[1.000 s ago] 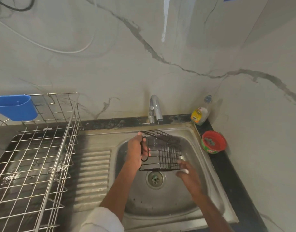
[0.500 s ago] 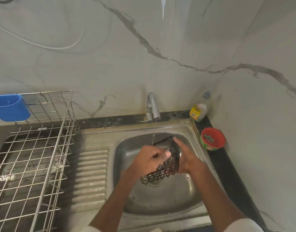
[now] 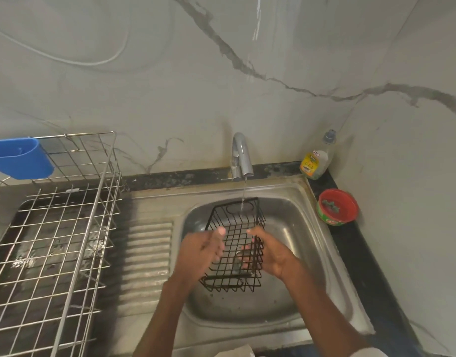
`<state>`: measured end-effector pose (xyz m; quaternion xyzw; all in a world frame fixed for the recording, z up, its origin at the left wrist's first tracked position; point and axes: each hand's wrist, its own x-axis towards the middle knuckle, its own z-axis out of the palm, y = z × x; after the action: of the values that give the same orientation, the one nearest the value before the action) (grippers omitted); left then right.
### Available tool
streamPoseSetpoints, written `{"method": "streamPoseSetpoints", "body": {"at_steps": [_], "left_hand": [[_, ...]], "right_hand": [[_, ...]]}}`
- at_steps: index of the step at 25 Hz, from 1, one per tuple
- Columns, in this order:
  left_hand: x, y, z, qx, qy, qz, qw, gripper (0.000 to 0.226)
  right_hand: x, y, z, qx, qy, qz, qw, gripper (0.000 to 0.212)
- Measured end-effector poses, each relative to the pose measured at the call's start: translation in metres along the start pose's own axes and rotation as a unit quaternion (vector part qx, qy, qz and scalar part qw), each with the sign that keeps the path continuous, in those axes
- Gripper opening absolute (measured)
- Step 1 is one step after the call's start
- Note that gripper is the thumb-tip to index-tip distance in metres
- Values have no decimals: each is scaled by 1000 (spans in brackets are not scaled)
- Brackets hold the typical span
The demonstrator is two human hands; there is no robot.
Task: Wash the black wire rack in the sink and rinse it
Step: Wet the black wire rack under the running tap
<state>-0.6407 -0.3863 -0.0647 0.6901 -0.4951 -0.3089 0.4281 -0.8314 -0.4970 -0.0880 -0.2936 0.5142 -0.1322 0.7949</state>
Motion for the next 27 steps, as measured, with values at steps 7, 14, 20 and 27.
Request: {"method": "streamPoseSetpoints", "body": {"at_steps": [7, 14, 20, 27], "left_hand": [[44, -23, -23, -76, 104, -107, 986, 42], [109, -6, -12, -213, 65, -220, 950, 53], [174, 48, 26, -478, 29, -315, 819, 98], [150, 24, 33, -178, -125, -102, 971, 83]], "right_hand": [[-5, 6, 7, -142, -12, -75, 987, 75], [-6, 3, -29, -204, 57, -182, 960, 114], [-32, 12, -48, -243, 182, -229, 925, 137], [-56, 27, -43, -250, 227, -299, 892, 111]]}}
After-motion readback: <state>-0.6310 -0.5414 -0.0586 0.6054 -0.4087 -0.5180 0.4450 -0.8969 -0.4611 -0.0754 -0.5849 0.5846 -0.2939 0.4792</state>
